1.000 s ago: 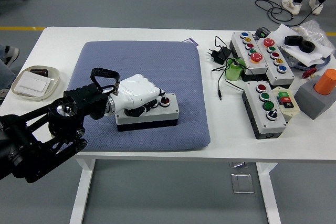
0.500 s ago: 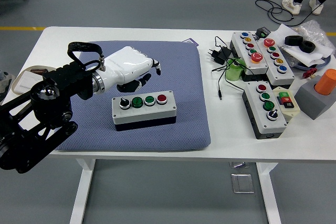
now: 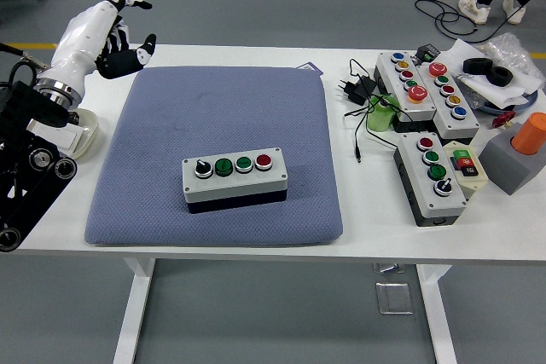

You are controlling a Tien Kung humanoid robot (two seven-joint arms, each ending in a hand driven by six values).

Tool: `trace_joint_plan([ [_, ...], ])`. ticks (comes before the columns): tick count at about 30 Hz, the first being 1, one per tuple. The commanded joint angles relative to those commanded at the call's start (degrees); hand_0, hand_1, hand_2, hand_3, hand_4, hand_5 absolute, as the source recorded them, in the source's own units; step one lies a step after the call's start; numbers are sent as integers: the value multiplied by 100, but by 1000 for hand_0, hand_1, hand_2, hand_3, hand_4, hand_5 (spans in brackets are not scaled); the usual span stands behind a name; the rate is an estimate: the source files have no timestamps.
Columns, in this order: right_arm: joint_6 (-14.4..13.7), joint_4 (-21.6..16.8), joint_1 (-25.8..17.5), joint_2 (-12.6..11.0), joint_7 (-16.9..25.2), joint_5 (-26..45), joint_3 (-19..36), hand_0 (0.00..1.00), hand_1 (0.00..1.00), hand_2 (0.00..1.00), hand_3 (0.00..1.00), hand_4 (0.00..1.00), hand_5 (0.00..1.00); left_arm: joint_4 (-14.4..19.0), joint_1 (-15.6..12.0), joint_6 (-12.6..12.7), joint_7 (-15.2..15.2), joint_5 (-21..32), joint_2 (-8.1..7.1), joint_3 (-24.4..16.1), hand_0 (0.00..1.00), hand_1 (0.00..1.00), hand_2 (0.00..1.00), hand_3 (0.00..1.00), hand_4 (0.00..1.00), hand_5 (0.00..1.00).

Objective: Pick up the button,place it on the desk,press the button,press the button

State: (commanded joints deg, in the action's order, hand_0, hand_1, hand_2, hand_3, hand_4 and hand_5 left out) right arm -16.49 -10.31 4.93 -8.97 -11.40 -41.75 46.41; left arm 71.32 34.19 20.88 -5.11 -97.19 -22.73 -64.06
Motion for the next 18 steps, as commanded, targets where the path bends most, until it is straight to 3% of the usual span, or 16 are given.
trace_joint_plan([
  [2,9,0,8,2,-6,-4,-6,627,477,539,582,280,22,-253,6,386,252,447,18,38,510,636,728,856,767,998],
  [3,12,0,10,6,-10,3,-14,627,477,539,582,280,22,-391,3,411,363,708,38,64,673,767,846,861,671,998],
  [8,32,0,25,29,-26,70,-73,627,477,539,582,280,22,-851,-101,266,813,1899,113,106,673,767,846,861,671,998],
  [9,36,0,27,33,-29,76,-78,627,477,539,582,279,22,-888,-122,232,861,2160,116,95,734,802,867,862,659,998],
  [18,63,0,25,56,-48,130,-120,627,477,539,582,279,22,-888,-279,-141,970,4320,55,-54,752,816,880,861,661,998],
])
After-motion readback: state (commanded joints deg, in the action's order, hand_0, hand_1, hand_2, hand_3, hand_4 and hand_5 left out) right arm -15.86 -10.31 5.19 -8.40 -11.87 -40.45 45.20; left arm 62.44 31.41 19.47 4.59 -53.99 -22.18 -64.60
